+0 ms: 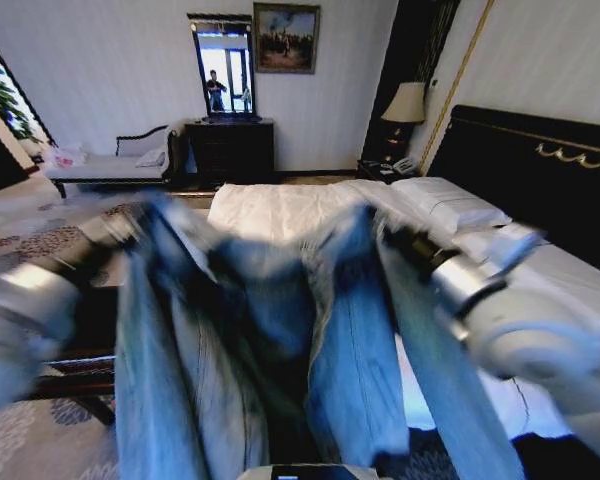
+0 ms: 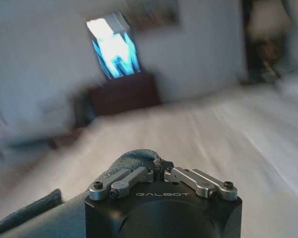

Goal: Pick up the clothes from the bed and hang them on the clothes hanger.

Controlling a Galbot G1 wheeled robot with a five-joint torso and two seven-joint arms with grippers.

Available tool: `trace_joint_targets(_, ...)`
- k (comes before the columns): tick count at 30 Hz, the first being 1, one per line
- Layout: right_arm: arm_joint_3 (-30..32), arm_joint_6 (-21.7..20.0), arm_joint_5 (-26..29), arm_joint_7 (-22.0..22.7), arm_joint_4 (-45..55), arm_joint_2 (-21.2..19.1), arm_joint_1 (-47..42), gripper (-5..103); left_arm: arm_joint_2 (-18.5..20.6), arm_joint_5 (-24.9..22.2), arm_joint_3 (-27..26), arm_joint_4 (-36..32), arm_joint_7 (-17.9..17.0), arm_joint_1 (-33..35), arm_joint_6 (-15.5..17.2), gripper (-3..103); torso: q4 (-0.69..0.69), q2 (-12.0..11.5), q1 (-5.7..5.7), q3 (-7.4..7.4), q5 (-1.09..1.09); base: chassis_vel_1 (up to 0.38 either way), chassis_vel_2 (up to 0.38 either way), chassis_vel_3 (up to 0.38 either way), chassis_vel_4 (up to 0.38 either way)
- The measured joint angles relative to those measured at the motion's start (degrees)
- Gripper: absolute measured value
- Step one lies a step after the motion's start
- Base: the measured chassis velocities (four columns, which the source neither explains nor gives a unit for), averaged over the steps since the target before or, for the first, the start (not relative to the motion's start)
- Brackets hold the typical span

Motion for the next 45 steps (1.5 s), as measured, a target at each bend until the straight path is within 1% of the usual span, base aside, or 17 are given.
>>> trace_joint_targets(1, -2.4, 0.0, -3.6, -1.0, -4.2, 2.0, -1.9, 4, -3.3, 5.0, 6.9, 5.1, 1.6, -1.1, -2.0, 4, -0.03, 0.0, 0.00, 0.00, -0.02, 0.000, 0.000, 0.000, 0.000)
trace_joint_targets(2, -2.4, 0.0, -3.6, -1.0, -4.2, 2.0, -1.9, 4, -3.3, 5.0, 6.9, 5.1, 1.6, -1.1, -2.0, 4, -0.03, 0.0, 0.00, 0.00, -0.02, 0.000, 0.000, 0.000, 0.000)
trace_joint_targets(3, -4.2, 0.3, -6.1, -1.8, -7.4, 3.2, -2.6, 4, -6.1, 8.8, 11.7, 9.8, 2.9, -2.5, -3.7, 4, -0.04, 0.0, -0.01, -0.01, -0.05, 0.000, 0.000, 0.000, 0.000)
trace_joint_targets(4, -8.1, 1.5, -10.6, -3.7, -14.6, 5.6, -2.6, 4, -10.1, 14.0, 17.2, 17.8, 5.4, -5.8, -6.1, 4, -0.05, 0.0, -0.01, 0.00, -0.06, 0.000, 0.000, 0.000, 0.000)
trace_joint_targets(5, -8.1, 1.5, -10.6, -3.7, -14.6, 5.6, -2.6, 4, -10.1, 14.0, 17.2, 17.8, 5.4, -5.8, -6.1, 4, -0.05, 0.0, -0.01, 0.00, -0.06, 0.000, 0.000, 0.000, 0.000)
trace_joint_targets(7, -12.3, 3.8, -15.1, -7.4, -24.0, 8.7, -0.3, 4, -13.9, 17.6, 21.1, 28.6, 7.4, -12.1, -8.7, 4, -0.07, 0.0, -0.01, 0.00, -0.01, 0.000, 0.000, 0.000, 0.000)
trace_joint_targets(9, -13.2, 4.6, -16.2, -8.6, -26.1, 9.6, 0.5, 4, -14.3, 17.6, 21.5, 30.3, 7.6, -13.4, -8.9, 4, -0.06, 0.0, -0.01, 0.01, -0.01, 0.000, 0.000, 0.000, 0.000)
trace_joint_targets(12, -15.5, 7.8, -19.2, -13.4, -32.6, 12.9, 4.6, 4, -13.7, 15.9, 22.0, 34.4, 8.0, -19.3, -9.1, 4, -0.03, 0.0, 0.02, 0.02, -0.02, 0.000, 0.000, 0.000, 0.000)
trace_joint_targets(14, -15.6, 8.0, -19.3, -13.7, -33.0, 13.2, 5.1, 4, -13.4, 15.6, 22.0, 34.4, 8.0, -19.9, -9.1, 4, -0.02, 0.0, 0.02, 0.02, -0.02, 0.000, 0.000, 0.000, 0.000)
trace_joint_targets(20, -14.7, 9.0, -18.8, -17.5, -33.9, 14.0, 12.2, 4, -8.1, 8.0, 18.7, 31.2, 6.6, -26.2, -6.8, 4, -0.05, 0.0, -0.01, -0.01, -0.02, 0.000, 0.000, 0.000, 0.000)
trace_joint_targets(23, -15.0, 9.1, -18.6, -17.9, -35.4, 14.2, 14.9, 4, -7.1, 6.9, 18.4, 32.0, 6.6, -28.1, -6.8, 4, -0.04, 0.0, -0.01, -0.01, -0.02, 0.000, 0.000, 0.000, 0.000)
trace_joint_targets(25, -16.4, 9.5, -18.7, -18.1, -39.1, 15.2, 18.1, 4, -6.8, 6.1, 19.0, 35.2, 7.0, -30.5, -6.7, 4, -0.02, 0.0, 0.00, -0.01, -0.04, 0.000, 0.000, 0.000, 0.000)
trace_joint_targets(28, -18.7, 10.2, -19.5, -18.3, -44.3, 16.8, 20.1, 4, -7.6, 7.3, 20.8, 39.1, 8.2, -32.0, -7.3, 4, -0.01, 0.0, 0.00, -0.01, -0.03, 0.000, 0.000, 0.000, 0.000)
trace_joint_targets(31, -21.9, 12.5, -22.9, -19.9, -51.4, 19.5, 21.2, 4, -10.7, 10.6, 23.4, 45.0, 10.2, -33.5, -9.5, 4, -0.03, 0.0, 0.00, -0.01, -0.02, 0.000, 0.000, 0.000, 0.000)
trace_joint_targets(37, -24.5, 16.3, -28.1, -23.4, -58.8, 23.6, 22.1, 4, -15.3, 13.2, 25.7, 54.3, 12.3, -36.4, -12.6, 4, -0.06, 0.0, 0.00, -0.01, -0.02, 0.000, 0.000, 0.000, 0.000)
trace_joint_targets(41, -25.7, 15.5, -30.0, -22.1, -62.7, 26.1, 23.4, 4, -16.8, 14.8, 27.4, 59.1, 12.6, -37.9, -13.3, 4, -0.02, 0.0, 0.00, -0.01, -0.03, 0.000, 0.000, 0.000, 0.000)
trace_joint_targets(45, -26.6, 13.1, -30.4, -19.3, -64.0, 27.1, 23.6, 4, -17.3, 15.4, 28.1, 60.4, 11.5, -38.1, -13.3, 4, -0.03, 0.0, 0.00, 0.00, -0.02, 0.000, 0.000, 0.000, 0.000)
